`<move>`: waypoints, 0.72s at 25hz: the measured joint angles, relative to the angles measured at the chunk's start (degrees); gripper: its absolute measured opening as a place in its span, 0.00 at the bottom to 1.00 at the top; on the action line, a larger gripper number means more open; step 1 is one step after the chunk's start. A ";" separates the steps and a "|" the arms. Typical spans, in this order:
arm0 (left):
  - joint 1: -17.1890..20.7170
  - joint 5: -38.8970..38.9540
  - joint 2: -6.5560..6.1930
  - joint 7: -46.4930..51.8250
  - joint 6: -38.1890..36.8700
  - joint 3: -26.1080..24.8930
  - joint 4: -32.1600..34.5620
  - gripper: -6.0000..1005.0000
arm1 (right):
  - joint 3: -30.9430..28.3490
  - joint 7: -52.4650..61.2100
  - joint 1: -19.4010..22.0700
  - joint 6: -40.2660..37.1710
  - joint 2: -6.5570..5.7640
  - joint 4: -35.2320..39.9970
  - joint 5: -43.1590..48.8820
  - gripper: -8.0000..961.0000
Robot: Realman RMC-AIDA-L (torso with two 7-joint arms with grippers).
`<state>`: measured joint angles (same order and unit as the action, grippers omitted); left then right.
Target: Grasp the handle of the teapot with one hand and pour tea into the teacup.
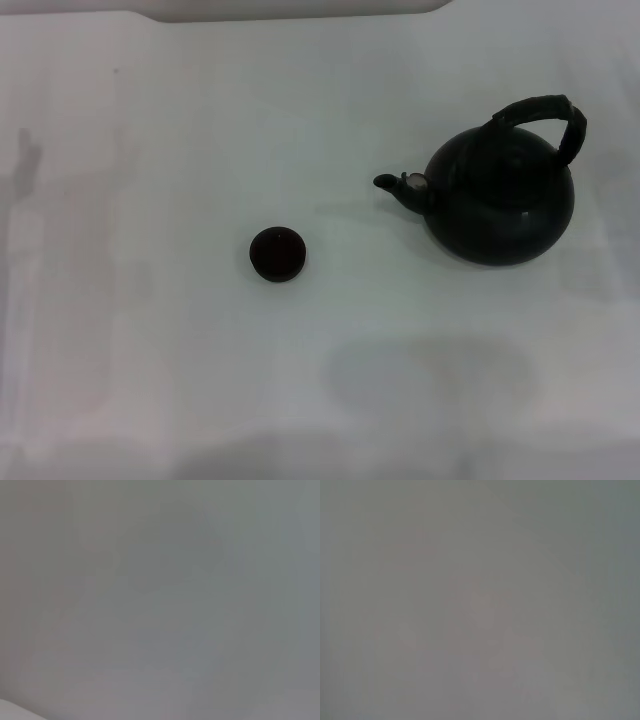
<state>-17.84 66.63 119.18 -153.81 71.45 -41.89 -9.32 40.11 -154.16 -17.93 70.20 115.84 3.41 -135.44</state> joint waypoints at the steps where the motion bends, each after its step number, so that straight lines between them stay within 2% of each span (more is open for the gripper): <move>1: 0.00 0.02 0.00 0.00 -0.01 -0.01 0.00 0.88 | -0.02 0.00 0.00 -0.01 0.00 0.02 0.00 0.77; 18: 0.03 0.17 0.00 0.00 -0.08 0.04 0.00 0.88 | -0.04 0.00 0.00 -0.21 0.00 0.04 0.00 0.77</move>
<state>-17.81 66.80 119.18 -153.81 71.36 -41.85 -9.32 40.07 -154.16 -17.93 69.99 115.84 3.45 -135.44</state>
